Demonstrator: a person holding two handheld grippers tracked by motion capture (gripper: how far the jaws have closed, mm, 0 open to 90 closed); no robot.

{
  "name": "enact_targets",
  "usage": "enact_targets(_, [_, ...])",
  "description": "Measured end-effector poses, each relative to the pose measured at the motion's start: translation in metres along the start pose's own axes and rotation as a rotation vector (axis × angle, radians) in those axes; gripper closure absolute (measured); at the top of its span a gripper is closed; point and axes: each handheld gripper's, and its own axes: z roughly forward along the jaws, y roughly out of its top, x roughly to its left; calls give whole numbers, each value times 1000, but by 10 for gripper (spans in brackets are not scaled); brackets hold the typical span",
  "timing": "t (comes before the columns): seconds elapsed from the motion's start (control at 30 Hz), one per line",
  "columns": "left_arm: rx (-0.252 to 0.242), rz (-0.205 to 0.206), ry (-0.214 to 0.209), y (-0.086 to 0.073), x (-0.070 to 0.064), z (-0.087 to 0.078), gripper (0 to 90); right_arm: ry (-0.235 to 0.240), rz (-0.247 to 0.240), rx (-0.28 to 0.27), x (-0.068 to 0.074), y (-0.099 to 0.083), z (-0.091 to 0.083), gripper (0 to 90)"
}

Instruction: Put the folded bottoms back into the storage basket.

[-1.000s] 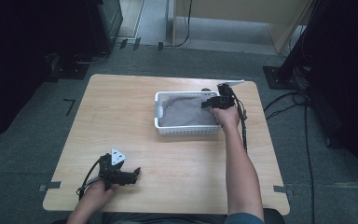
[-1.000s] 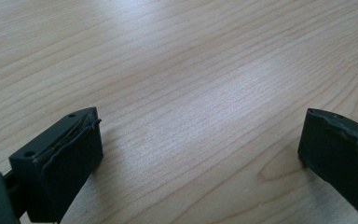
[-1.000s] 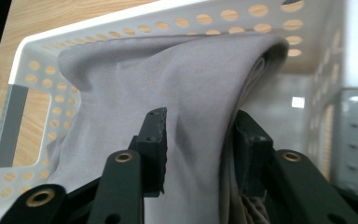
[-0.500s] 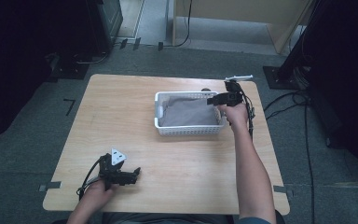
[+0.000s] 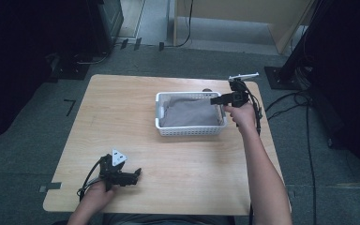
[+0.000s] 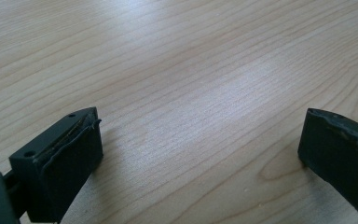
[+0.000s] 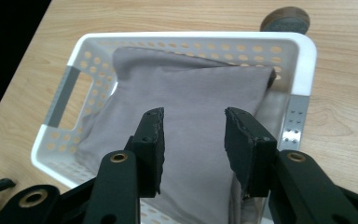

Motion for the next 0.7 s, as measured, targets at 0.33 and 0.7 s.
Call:
enact_targets(0.33, [1, 0, 0, 0, 0, 0, 0, 32, -90, -8, 15, -21, -15, 561])
enact_targets(0.7, [1, 0, 0, 0, 0, 0, 0, 61, -186, -37, 29, -49, -29, 535])
